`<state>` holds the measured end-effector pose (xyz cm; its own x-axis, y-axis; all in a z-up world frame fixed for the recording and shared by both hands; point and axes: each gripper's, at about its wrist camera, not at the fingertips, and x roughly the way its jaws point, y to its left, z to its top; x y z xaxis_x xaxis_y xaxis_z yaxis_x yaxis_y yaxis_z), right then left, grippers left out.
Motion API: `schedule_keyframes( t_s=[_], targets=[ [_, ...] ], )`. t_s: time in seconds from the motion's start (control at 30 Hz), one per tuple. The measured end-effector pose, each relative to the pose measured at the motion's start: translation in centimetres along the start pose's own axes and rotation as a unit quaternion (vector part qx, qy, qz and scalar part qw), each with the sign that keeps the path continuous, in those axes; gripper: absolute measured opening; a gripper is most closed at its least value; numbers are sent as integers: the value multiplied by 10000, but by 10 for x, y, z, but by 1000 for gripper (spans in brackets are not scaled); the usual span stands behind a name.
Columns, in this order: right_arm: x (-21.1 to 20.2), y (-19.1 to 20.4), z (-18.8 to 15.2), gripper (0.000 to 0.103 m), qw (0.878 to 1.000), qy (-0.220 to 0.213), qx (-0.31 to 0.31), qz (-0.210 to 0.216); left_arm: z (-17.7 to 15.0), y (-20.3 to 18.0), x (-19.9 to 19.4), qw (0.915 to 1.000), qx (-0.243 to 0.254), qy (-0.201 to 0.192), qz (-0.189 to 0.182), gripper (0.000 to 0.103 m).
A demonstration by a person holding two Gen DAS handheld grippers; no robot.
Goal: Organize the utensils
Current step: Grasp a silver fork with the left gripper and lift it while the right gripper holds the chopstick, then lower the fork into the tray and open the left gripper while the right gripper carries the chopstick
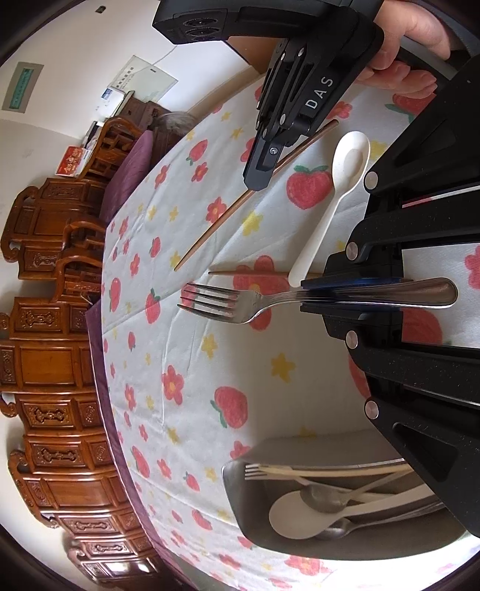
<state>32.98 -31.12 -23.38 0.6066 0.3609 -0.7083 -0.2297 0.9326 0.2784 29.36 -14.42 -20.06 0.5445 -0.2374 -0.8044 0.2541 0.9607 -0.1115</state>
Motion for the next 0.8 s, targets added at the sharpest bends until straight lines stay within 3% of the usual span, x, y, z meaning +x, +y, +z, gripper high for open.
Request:
schedule_keyframes(
  t_s=[0.8],
  targets=[
    [-18, 98, -7, 6, 9931, -95, -1059, 494, -12, 76, -70, 9984, -261, -354, 359, 6]
  ],
)
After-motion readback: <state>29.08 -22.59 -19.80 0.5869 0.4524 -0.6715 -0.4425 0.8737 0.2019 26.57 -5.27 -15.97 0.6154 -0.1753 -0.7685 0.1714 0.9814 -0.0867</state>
